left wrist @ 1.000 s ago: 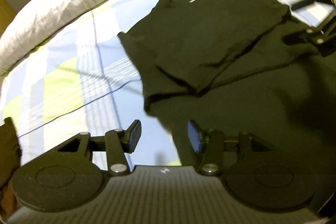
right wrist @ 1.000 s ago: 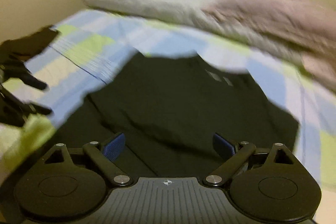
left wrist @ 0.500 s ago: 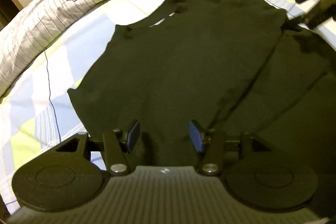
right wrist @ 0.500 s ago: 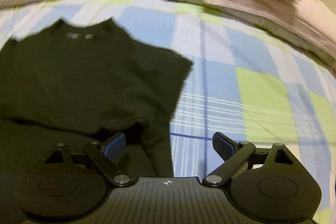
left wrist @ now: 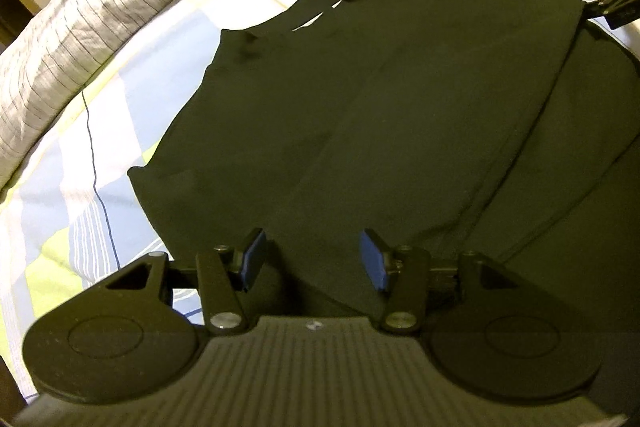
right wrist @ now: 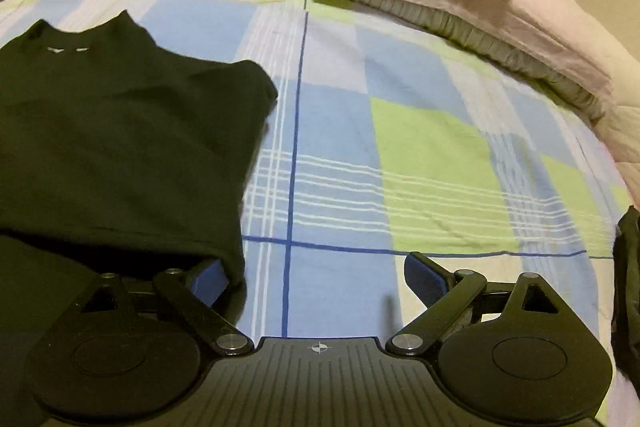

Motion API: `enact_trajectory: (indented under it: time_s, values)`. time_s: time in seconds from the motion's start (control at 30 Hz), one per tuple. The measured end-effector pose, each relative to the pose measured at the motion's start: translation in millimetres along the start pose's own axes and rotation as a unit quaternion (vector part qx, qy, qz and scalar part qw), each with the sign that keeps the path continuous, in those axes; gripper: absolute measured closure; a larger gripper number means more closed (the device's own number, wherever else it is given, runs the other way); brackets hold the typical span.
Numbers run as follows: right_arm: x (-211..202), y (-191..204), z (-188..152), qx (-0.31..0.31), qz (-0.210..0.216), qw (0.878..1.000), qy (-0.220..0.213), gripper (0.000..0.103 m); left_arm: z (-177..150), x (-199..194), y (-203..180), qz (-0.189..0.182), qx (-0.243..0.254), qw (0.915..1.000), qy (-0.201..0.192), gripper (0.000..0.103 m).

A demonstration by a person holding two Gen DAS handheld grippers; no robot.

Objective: Fold clothes

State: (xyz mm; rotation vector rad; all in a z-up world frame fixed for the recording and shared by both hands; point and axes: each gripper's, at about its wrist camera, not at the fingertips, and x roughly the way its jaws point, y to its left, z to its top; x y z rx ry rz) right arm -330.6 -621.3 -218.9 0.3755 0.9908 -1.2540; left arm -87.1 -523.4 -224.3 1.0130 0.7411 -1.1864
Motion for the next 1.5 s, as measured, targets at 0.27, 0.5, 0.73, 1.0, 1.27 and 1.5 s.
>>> enact_trajectory:
  time_s: [0.27, 0.5, 0.73, 1.0, 1.27, 1.5]
  values:
    - [-16.7, -2.6, -13.8, 0.013, 0.010, 0.999, 0.037, 0.011, -8.6, 2.0, 33.5, -0.011, -0.074, 0.9972, 0.002, 0.062]
    - [-46.7, 15.5, -24.4, 0.032, 0.020, 0.998, 0.054, 0.011, -4.9, 34.7, 43.3, -0.027, -0.057, 0.9979, 0.015, 0.065]
    - [-78.1, 39.3, -18.5, 0.051, 0.053, 0.996, 0.040, 0.011, -8.5, 3.2, 42.3, -0.016, -0.042, 0.9989, -0.013, 0.068]
    - [-90.3, 66.6, -43.9, 0.060, 0.115, 0.988, 0.080, 0.011, -60.2, -30.8, -15.5, -0.048, -0.043, 0.9978, 0.015, 0.068]
    - [-84.6, 51.8, -100.5, 0.052, 0.152, 0.967, 0.197, 0.011, -117.3, -58.7, -67.7, -0.036, -0.072, 0.9932, 0.085, 0.068]
    - [-96.1, 41.2, -123.3, 0.000, 0.179, 0.957, 0.230, 0.010, -164.7, -91.8, -112.9, -0.009, -0.102, 0.9861, 0.131, 0.068]
